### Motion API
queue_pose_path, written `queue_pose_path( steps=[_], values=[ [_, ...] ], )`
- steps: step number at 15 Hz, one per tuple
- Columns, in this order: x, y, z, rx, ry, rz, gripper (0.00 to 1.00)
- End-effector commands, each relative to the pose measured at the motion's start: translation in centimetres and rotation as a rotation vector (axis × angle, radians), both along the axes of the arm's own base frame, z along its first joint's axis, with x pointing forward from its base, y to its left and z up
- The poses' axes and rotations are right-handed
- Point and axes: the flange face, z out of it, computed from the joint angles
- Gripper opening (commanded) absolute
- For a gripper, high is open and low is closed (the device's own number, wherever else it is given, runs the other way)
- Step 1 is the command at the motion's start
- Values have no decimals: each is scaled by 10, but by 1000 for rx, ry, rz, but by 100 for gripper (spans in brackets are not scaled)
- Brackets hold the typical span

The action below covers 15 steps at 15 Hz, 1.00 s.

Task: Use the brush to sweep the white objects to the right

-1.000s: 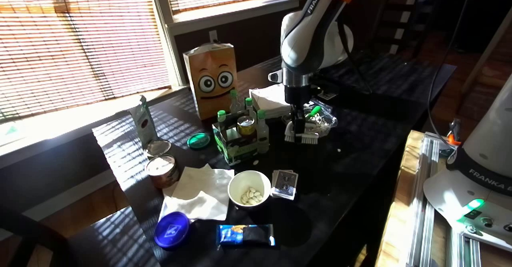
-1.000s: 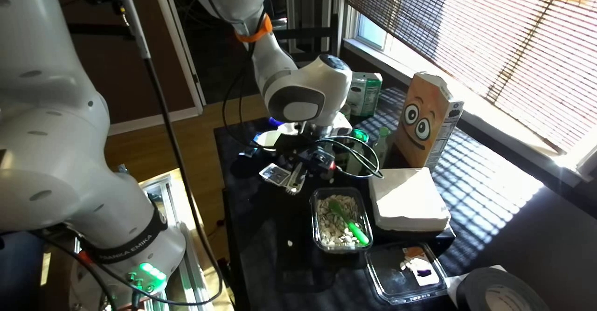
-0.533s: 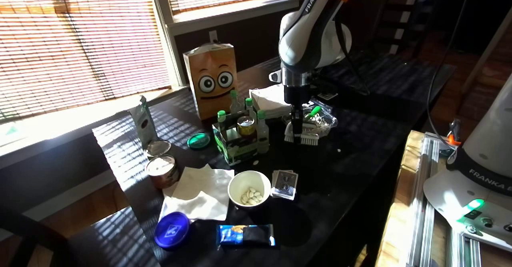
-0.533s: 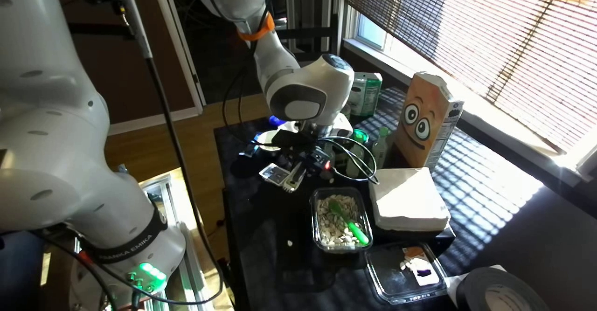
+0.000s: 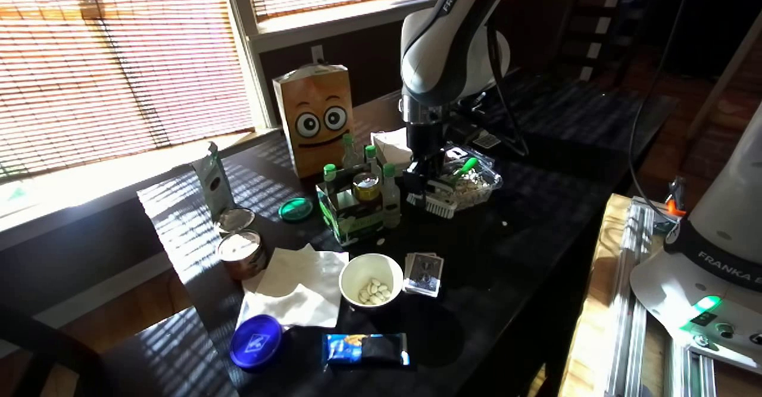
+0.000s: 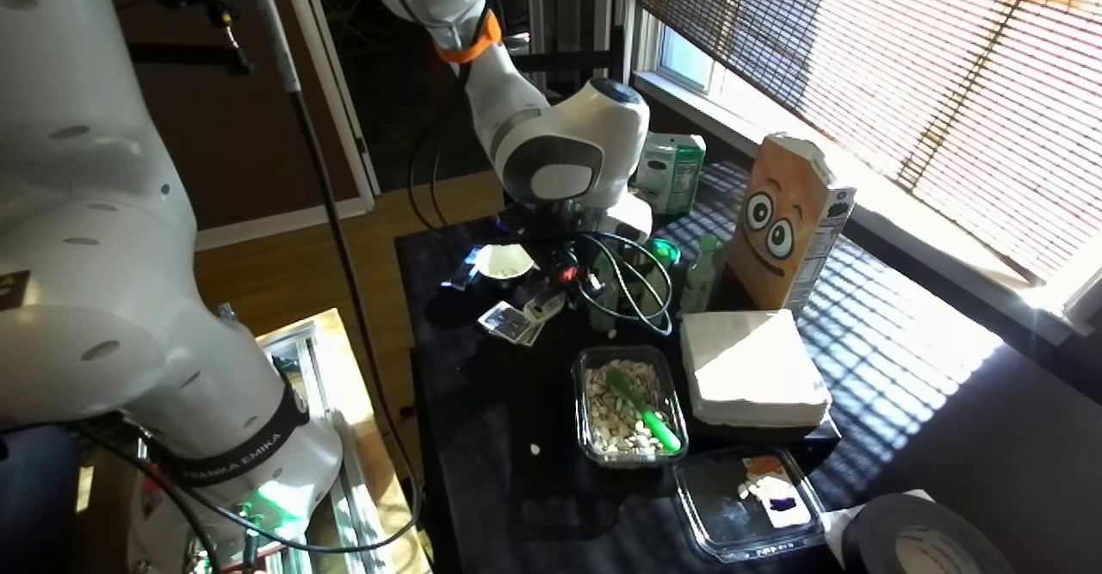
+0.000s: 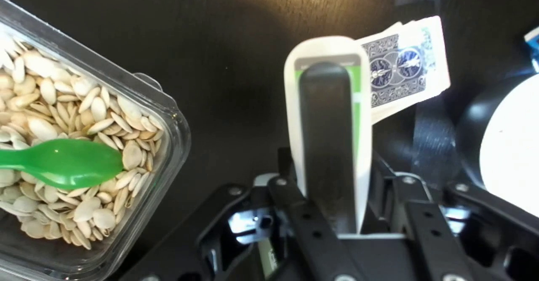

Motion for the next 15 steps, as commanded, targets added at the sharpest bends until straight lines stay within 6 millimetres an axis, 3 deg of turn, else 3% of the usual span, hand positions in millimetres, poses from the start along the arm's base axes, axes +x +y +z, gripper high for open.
queue_pose_path(
  steps=[1, 9, 15],
  values=[
    [14, -11, -6, -57, -9, -194, 16],
    [36, -37, -39, -178, 27, -636, 16],
    [26, -75, -56, -308, 82, -948, 16]
  ],
)
